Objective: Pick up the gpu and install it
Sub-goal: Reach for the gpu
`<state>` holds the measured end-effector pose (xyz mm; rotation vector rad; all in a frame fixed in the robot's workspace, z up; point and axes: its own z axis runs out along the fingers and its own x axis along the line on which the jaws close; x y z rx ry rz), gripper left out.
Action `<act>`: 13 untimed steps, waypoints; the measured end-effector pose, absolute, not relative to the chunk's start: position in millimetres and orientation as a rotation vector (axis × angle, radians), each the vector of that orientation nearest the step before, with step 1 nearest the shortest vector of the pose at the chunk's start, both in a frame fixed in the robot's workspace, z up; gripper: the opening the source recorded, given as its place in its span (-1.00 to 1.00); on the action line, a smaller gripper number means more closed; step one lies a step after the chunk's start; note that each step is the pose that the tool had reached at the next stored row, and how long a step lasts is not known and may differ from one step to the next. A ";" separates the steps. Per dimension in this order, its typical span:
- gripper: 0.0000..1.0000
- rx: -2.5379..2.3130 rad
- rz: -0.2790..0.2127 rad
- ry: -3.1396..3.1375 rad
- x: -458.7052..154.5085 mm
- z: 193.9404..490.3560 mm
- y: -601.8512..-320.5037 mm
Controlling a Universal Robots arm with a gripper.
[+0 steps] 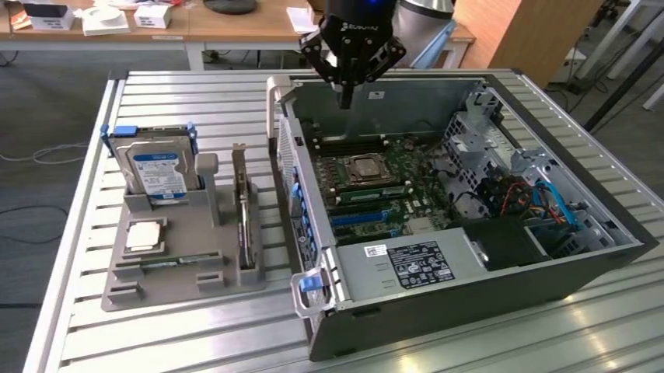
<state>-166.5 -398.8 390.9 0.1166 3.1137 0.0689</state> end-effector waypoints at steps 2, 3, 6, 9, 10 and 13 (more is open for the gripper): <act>-0.79 0.116 0.069 3.114 -173.9 390.5 -398.9; -0.79 0.117 0.069 3.114 -178.1 390.3 -398.9; -0.79 0.116 0.069 3.114 -190.8 389.7 -398.9; -0.79 0.117 0.069 3.114 -203.4 389.1 -398.8; -0.79 0.116 0.069 3.114 -207.4 388.9 -398.9; -0.79 0.117 0.069 3.114 -220.1 388.3 -398.8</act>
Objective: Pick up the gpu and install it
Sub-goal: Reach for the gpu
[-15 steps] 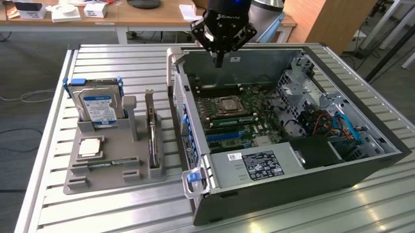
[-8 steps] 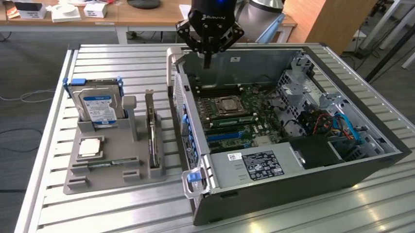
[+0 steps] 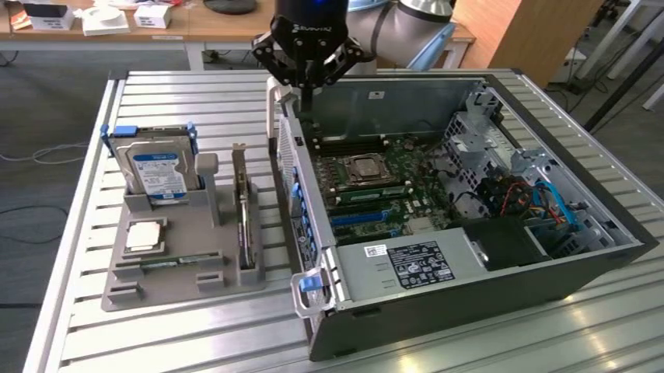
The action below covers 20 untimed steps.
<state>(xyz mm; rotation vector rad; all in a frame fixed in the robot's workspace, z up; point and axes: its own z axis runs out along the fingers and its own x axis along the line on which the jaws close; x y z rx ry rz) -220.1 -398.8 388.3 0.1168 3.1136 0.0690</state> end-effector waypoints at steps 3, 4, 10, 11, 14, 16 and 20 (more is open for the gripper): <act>-0.79 0.117 0.069 3.114 -233.5 387.6 -398.9; -0.79 0.117 0.069 3.114 -238.0 387.5 -398.8; -0.79 0.117 0.069 3.114 -262.3 386.0 -398.8; -0.79 0.117 0.069 3.114 -264.7 385.8 -398.9; -0.79 0.117 0.069 3.114 -272.2 385.3 -398.9; -0.79 0.117 0.069 3.114 -277.8 384.9 -398.8; -0.79 0.117 0.069 3.114 -288.5 384.3 -398.9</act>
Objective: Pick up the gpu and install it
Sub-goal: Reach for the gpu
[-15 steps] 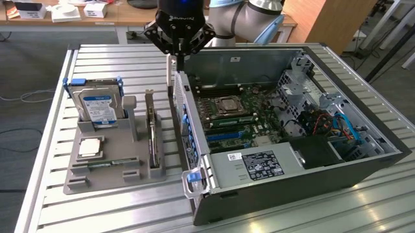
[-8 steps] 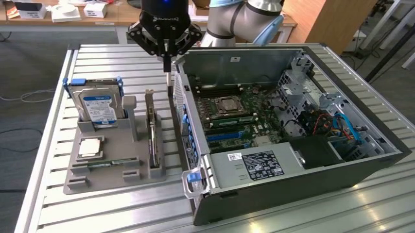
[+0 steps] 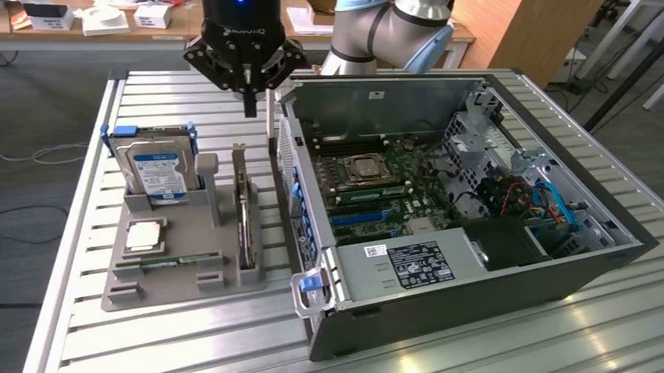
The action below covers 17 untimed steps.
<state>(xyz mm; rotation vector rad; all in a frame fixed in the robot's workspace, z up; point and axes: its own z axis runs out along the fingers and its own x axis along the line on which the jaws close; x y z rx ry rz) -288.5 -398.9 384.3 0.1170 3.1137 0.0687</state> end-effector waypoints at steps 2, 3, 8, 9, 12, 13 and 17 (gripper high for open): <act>-0.79 0.117 0.069 3.114 -293.4 384.1 -398.9; -0.79 0.117 0.069 3.114 -294.7 384.0 -398.8; -0.79 0.117 0.069 3.114 -294.9 384.1 -399.3; -0.79 0.117 0.069 3.114 -295.0 384.1 -400.3; -0.79 0.117 0.069 3.114 -295.0 384.0 -406.2; -0.79 0.117 0.069 3.114 -295.0 384.1 -408.8; -0.79 0.117 0.069 3.114 -295.1 384.0 -420.9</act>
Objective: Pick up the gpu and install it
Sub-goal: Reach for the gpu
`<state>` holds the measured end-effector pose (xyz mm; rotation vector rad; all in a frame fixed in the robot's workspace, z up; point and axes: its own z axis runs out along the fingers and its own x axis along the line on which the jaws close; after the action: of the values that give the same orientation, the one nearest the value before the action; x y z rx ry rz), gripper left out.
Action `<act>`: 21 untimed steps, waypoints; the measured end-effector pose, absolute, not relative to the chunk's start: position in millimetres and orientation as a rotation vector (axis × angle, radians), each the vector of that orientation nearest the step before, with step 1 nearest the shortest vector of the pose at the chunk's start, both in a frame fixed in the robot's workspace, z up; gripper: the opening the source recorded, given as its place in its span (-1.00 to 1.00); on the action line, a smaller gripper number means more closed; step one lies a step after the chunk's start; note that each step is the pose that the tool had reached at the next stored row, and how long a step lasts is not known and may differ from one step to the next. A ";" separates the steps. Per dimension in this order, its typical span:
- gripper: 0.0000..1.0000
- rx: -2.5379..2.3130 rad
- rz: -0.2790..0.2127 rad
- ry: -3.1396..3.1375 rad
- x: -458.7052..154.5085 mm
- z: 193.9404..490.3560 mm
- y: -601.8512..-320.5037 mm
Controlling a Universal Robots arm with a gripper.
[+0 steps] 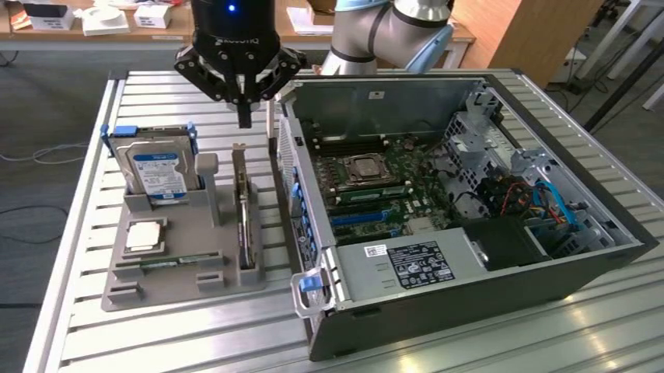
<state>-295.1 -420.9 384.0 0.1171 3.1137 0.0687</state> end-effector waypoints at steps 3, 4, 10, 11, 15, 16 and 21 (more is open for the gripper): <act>-0.79 0.117 0.069 3.114 -295.1 384.1 -429.5; -0.79 0.117 0.069 3.114 -295.2 384.1 -432.4; -0.79 0.117 0.069 3.114 -295.4 384.0 -446.3; -0.79 0.117 0.069 3.114 -295.5 384.0 -448.4; -0.79 0.117 0.069 3.114 -295.8 384.0 -455.8; -0.79 0.117 0.069 3.114 -295.9 384.0 -457.6; -0.79 0.117 0.069 3.114 -296.3 383.9 -464.8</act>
<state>-296.3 -464.8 383.9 0.1169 3.1136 0.0687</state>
